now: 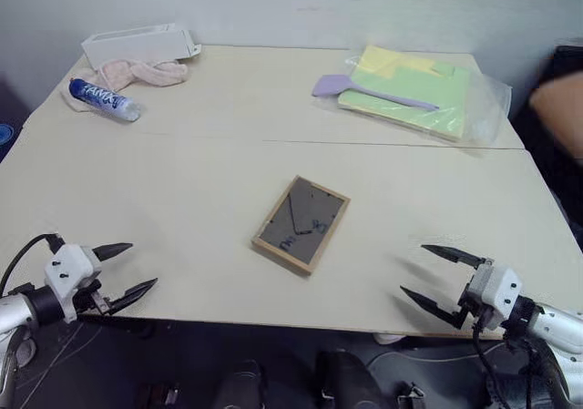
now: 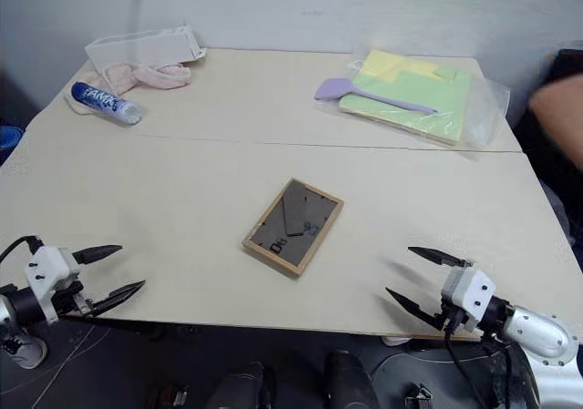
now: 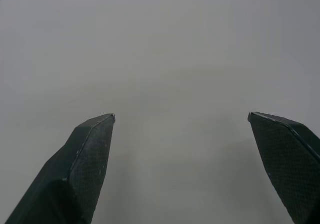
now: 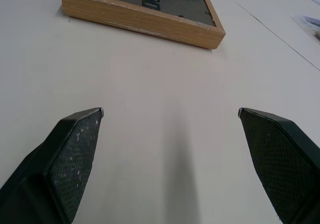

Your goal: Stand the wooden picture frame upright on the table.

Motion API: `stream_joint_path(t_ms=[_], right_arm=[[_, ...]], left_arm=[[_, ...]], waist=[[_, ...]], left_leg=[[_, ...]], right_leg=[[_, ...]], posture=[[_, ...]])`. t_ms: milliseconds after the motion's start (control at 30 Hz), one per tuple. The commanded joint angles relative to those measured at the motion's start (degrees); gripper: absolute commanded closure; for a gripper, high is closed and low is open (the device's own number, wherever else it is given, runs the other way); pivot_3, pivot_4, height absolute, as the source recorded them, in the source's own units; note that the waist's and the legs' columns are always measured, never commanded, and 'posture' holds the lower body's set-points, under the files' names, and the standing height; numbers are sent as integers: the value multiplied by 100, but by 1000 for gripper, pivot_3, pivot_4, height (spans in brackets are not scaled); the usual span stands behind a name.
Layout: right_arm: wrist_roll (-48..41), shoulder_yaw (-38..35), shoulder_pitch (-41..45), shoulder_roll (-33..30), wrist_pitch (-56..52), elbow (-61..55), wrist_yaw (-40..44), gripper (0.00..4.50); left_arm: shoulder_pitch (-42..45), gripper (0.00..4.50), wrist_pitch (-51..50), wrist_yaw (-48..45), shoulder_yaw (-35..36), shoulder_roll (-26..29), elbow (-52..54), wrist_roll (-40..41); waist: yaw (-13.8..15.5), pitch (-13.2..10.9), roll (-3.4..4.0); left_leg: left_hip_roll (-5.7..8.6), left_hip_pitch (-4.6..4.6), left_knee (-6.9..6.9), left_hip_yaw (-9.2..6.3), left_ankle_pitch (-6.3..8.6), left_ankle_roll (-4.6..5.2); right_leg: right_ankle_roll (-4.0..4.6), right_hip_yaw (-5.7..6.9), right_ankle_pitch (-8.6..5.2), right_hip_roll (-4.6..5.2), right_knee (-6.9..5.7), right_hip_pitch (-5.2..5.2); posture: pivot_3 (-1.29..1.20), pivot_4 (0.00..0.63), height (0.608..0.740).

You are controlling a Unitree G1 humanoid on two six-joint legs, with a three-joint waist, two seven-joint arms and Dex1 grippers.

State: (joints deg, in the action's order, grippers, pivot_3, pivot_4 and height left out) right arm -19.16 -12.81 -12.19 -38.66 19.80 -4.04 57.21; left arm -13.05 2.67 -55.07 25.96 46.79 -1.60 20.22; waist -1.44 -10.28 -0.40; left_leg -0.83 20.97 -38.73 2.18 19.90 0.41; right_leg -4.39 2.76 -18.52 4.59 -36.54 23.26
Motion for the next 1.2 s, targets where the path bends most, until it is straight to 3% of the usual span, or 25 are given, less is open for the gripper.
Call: stream_joint_path(t_ms=[33,167,267,467,667,700,933,1200], right_arm=[[-43,78,-13,77,-14,-209,-63,27],[-209,345,50,113,-592,-654,-167,27],[-114,558,394,207,-1135,-870,-492,639],[601,1213,1261,348,-1683,-730,-902,2658],[1189,1764,2238,692,-2164,-283,-1289,4500],[1235,1835,2352,731,-2272,-243,-1312,4500],[1358,2104,2898,993,-2680,-165,-1383,4500],[1305,2056,3142,973,-2624,58,-1215,4500]], left_arm=[[33,0,-36,88,169,-16,268,118],[382,0,-758,158,-212,6,874,356],[1189,613,-1314,444,-857,-128,1064,215],[3116,2438,-1506,935,-2283,-863,72,-738],[3994,4210,-1319,957,-3041,-1454,-889,-1248],[4059,4489,-1299,949,-3080,-1511,-976,-1279],[3799,4489,-1687,615,-3438,-1657,-317,-1173],[3320,4489,-2074,664,-3223,-1630,480,-999]], waist=[[2,0,0],[1,0,0],[11,1,2],[42,6,5],[-5,4,2],[-5,4,2],[4,4,2],[3,4,2]], left_leg=[[0,0,0,0,0,0],[1,0,-2,0,0,0],[1,-2,-7,-4,-1,-1],[7,9,-27,0,-1,-4],[9,24,-46,29,-5,0],[8,23,-46,28,-5,-1],[6,25,-47,25,-5,-1],[6,24,-47,22,-5,-1]], right_leg=[[0,0,0,0,0,0],[0,0,0,1,-3,-1],[-1,2,0,2,-5,-7],[-4,6,2,-8,-44,2],[-8,2,4,-15,-62,23],[-8,2,4,-15,-63,23],[-8,3,4,-11,-62,23],[-8,2,4,-10,-63,22]], posture=[[0,150,740],[0,150,740],[0,150,740],[0,150,740],[0,150,740],[0,150,740],[0,150,740],[0,150,740]])
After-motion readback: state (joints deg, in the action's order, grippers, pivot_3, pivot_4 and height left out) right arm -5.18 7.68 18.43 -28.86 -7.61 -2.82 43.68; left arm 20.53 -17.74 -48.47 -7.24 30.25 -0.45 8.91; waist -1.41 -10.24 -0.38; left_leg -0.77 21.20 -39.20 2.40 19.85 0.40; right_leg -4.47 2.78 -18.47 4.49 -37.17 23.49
